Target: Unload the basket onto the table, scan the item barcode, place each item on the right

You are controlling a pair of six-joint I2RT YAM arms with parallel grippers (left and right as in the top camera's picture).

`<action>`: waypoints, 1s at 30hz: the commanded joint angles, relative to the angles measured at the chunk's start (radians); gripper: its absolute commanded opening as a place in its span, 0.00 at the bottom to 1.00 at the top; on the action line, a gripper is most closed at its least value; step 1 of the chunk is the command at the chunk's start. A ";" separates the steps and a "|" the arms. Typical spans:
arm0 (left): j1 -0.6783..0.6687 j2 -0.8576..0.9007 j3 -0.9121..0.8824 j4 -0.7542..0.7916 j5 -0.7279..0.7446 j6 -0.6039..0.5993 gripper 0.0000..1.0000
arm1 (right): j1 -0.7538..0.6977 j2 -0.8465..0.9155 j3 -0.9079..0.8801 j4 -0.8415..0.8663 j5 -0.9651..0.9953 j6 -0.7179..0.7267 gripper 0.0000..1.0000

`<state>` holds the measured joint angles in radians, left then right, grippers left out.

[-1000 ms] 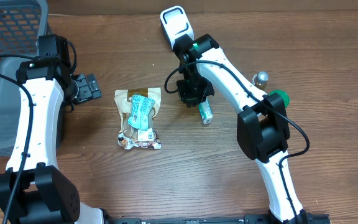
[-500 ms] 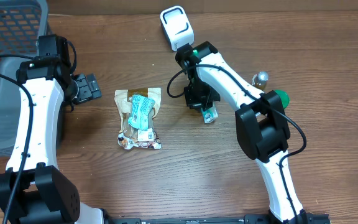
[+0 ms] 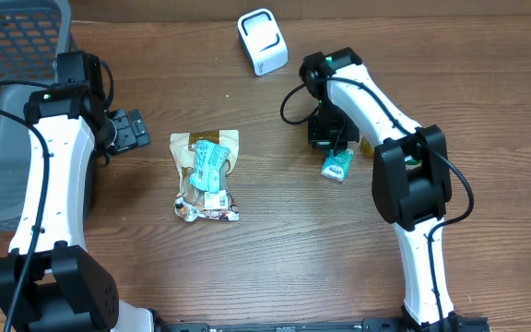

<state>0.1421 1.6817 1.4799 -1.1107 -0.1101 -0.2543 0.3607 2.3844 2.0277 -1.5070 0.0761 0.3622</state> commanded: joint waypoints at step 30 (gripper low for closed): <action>0.002 -0.016 0.020 0.000 -0.013 0.011 1.00 | 0.000 -0.005 -0.006 0.013 0.009 0.009 0.12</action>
<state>0.1421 1.6817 1.4799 -1.1107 -0.1101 -0.2543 0.3553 2.3844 2.0277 -1.4990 0.0784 0.3630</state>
